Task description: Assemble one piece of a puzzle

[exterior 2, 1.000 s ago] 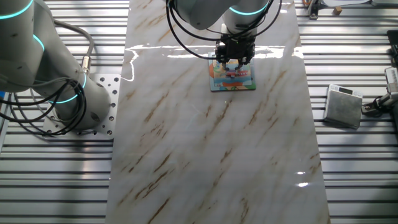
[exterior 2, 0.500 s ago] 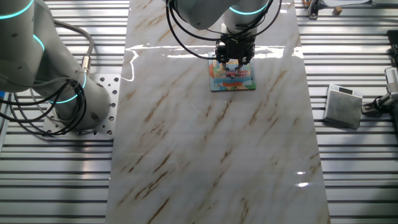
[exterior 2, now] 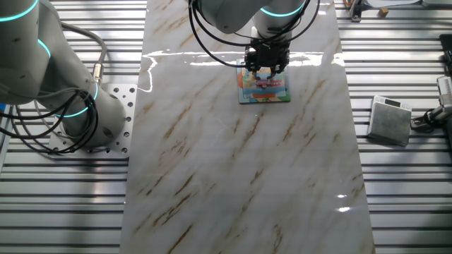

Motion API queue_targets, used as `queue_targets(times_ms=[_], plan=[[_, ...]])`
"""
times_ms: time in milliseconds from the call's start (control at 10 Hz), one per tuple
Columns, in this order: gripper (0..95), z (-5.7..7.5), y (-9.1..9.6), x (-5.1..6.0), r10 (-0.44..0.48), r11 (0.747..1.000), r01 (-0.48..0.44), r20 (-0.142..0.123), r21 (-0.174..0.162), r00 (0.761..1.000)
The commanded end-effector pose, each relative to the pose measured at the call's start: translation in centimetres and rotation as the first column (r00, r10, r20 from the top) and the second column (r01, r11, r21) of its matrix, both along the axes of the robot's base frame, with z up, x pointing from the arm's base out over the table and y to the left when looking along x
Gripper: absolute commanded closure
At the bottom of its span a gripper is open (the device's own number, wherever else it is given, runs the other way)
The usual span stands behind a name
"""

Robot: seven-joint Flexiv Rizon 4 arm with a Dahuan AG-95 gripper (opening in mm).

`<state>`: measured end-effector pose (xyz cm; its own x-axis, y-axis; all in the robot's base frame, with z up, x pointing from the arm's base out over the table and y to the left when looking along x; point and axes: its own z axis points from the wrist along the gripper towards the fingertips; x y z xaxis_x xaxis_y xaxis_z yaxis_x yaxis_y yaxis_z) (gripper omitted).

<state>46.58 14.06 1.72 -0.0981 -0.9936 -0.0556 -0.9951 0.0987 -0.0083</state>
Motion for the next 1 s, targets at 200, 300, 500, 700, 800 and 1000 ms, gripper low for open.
queue_targets(times_ms=[200, 300, 500, 700, 800, 1000], plan=[[76.0, 0.01, -0.01, 0.00, -0.001, 1.000, 0.001, -0.001, 0.000, 1.000], [76.0, 0.01, -0.01, 0.00, -0.002, 1.000, 0.002, -0.001, 0.001, 1.000], [76.0, 0.01, -0.01, 0.00, -0.002, 1.000, 0.002, -0.001, 0.002, 1.000], [57.0, 0.01, -0.01, 0.00, -0.002, 1.000, 0.002, -0.001, 0.003, 1.000], [57.0, 0.01, -0.01, 0.00, -0.002, 1.000, 0.002, -0.001, 0.005, 1.000], [57.0, 0.01, -0.01, 0.00, 0.000, 1.000, 0.000, -0.001, 0.006, 1.000]])
